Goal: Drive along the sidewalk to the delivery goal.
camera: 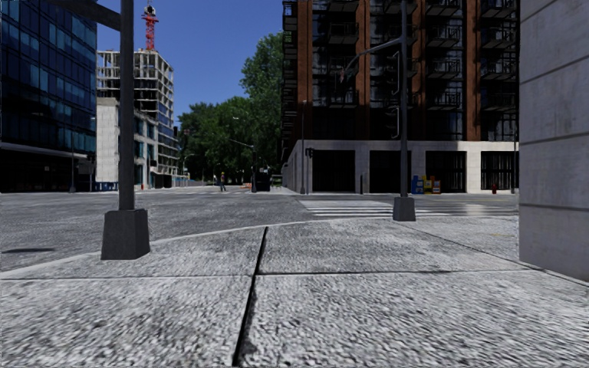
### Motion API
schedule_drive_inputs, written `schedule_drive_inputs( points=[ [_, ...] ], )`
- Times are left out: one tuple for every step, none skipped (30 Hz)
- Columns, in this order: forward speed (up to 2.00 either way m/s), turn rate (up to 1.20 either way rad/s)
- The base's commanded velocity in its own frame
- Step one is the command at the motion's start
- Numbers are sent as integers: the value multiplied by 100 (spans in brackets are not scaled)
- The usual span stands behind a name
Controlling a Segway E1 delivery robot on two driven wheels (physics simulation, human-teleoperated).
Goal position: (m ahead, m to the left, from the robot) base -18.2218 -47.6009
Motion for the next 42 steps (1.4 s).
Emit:
schedule_drive_inputs(
  points=[
    [200, -5],
    [200, -3],
    [200, -2],
    [200, -2],
    [200, -2],
    [200, -1],
    [200, 0],
    [200, 0],
    [200, 0],
    [200, 0],
    [200, 0],
    [200, 0],
    [200, 0],
    [200, 0],
    [200, 0],
    [200, 0],
    [200, 0],
    [200, 0],
    [200, 0],
    [200, 0],
    [200, 0],
    [200, 0],
    [200, 0],
    [200, 0],
    [200, 0],
    [200, 0],
    [200, -4],
    [200, -10],
    [200, -24],
    [200, -45],
    [200, -63],
    [200, -63],
    [200, -76],
    [200, -81],
    [200, -83],
    [200, -83],
    [200, -83],
    [200, -83],
    [200, -83],
    [200, -83],
    [200, -83],
    [200, -83]
  ],
)
